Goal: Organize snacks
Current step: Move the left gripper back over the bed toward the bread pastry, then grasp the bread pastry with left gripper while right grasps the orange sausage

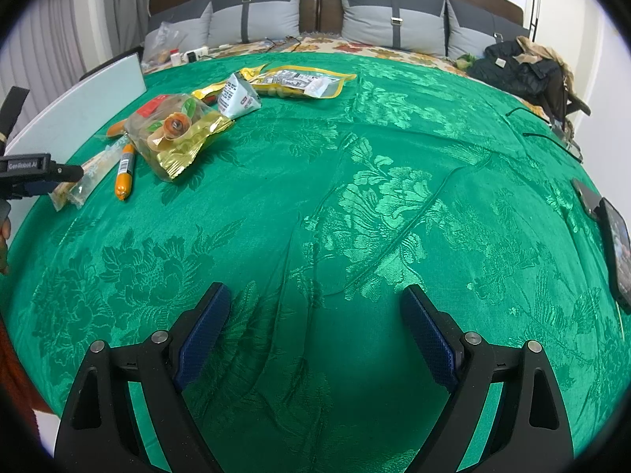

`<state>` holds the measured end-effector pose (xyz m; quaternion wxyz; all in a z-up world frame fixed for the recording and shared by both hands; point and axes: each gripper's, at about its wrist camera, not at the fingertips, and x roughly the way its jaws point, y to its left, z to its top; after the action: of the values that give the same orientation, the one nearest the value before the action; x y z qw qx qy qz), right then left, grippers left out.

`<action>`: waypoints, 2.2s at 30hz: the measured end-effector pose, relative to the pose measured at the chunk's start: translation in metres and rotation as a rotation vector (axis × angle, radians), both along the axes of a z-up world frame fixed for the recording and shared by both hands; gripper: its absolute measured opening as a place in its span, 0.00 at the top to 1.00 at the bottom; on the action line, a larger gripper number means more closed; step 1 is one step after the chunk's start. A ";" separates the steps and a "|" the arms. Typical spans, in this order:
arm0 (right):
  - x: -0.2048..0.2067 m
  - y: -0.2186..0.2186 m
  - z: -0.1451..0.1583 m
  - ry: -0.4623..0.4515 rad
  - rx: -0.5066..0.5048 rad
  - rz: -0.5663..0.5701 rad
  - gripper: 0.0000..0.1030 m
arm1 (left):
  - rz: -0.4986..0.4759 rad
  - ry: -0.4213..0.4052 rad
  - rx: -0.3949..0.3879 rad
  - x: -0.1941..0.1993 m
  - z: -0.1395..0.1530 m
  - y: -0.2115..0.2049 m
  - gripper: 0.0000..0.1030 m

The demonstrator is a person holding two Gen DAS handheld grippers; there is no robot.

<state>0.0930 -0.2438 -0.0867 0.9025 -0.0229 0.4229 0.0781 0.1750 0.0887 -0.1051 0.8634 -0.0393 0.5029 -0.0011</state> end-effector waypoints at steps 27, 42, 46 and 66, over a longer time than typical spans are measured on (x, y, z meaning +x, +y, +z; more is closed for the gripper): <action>0.000 0.001 0.001 -0.012 0.000 -0.002 0.11 | -0.058 -0.009 0.030 -0.055 0.005 -0.015 0.44; -0.001 0.000 0.001 -0.008 -0.002 0.004 0.11 | -0.120 -0.052 0.055 -0.052 0.006 -0.023 0.79; -0.001 0.006 0.016 0.049 0.088 0.041 0.15 | -0.094 -0.056 -0.015 -0.056 0.009 -0.012 0.79; 0.139 0.181 0.041 0.310 0.090 0.347 0.49 | -0.082 -0.095 -0.130 -0.073 0.022 0.027 0.79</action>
<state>0.2324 -0.0631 -0.0460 0.8000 -0.0429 0.5423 0.2533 0.1015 0.1159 -0.0827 0.8811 -0.0747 0.4615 -0.0708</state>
